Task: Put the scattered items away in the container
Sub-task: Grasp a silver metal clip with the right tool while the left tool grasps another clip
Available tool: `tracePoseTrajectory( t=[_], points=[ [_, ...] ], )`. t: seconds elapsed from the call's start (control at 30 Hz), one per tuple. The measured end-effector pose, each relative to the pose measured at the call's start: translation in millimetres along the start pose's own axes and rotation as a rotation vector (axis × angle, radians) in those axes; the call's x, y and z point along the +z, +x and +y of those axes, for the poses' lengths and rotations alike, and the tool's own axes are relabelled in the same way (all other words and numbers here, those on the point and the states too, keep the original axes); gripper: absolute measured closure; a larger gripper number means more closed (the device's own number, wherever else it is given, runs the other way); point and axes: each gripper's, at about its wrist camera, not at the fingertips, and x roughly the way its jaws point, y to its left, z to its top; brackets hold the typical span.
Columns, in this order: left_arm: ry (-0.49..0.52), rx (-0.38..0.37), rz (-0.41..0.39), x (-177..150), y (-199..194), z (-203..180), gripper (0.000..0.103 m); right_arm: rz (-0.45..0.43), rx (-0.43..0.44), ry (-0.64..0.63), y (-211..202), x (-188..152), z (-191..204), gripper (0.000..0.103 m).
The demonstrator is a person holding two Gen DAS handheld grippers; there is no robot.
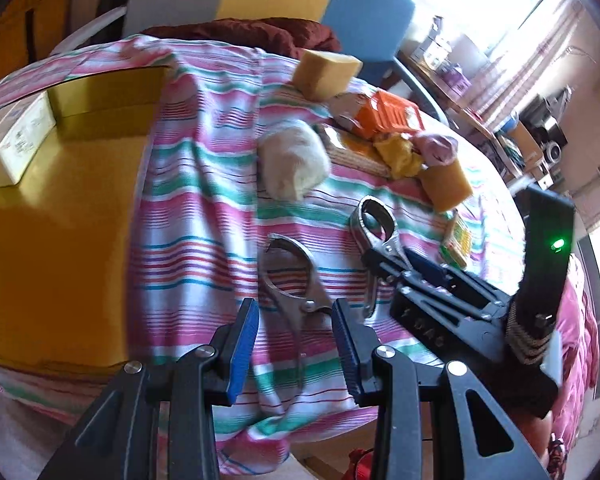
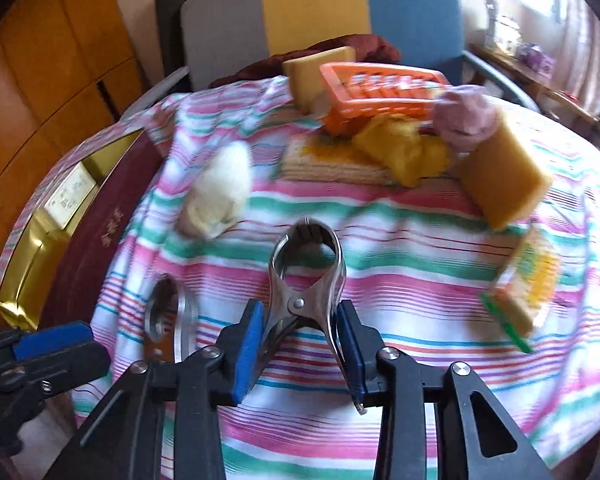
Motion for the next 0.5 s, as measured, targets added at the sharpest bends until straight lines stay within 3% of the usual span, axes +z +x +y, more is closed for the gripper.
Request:
tracePoseTrajectory(
  t=[0.2,0.5],
  points=[
    [0.047,0.011,0.084,2,31,-17,0.065,-0.002,-0.044,0.034,-9,-10,-29,0.068],
    [0.06,0.088,0.072,5,39,-17,0.065,-0.024,-0.041,0.015,-11,-16,-29,0.068]
  ],
)
